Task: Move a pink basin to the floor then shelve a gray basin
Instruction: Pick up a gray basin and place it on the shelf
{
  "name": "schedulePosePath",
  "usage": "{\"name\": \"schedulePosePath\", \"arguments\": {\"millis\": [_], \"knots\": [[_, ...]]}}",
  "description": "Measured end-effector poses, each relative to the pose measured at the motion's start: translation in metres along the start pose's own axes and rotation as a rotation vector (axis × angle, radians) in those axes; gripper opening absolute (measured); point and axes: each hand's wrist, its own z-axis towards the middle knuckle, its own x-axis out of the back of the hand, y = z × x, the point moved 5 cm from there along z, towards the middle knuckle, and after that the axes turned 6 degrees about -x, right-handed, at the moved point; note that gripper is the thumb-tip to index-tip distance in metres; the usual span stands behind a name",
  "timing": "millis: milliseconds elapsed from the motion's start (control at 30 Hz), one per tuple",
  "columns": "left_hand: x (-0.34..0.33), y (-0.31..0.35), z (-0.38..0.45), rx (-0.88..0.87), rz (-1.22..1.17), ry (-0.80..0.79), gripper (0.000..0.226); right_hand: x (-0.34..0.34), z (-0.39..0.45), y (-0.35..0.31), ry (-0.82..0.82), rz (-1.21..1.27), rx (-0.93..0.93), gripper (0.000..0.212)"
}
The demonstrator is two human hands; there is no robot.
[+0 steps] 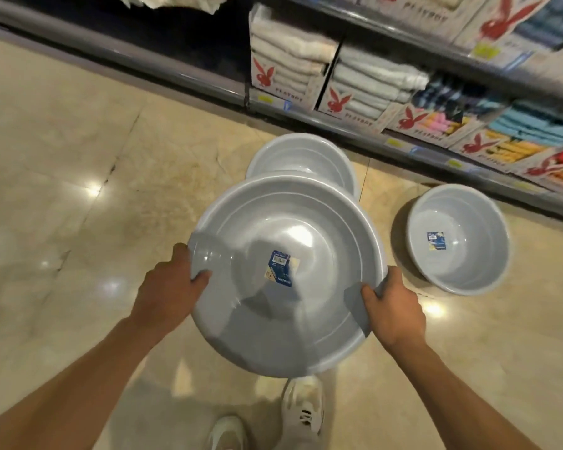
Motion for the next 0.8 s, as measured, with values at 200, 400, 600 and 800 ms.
{"name": "schedulePosePath", "arguments": {"millis": [200,400,600,800], "knots": [[0.021,0.055,0.065,-0.066,0.009,0.017,0.035,0.031,0.056,-0.006,0.062,0.111,-0.054,0.028],[0.003,0.082,0.133,-0.031,0.022,-0.021,0.037,0.036,0.124,-0.012,0.068,0.081,-0.047,0.032],[-0.023,0.077,0.190,-0.020,-0.012,-0.061,0.037,0.008,0.184,-0.023,0.056,0.165,-0.108,0.033],[-0.053,0.066,0.249,-0.017,0.059,-0.080,0.040,-0.034,0.235,-0.031,0.091,0.180,-0.120,0.037]]}}
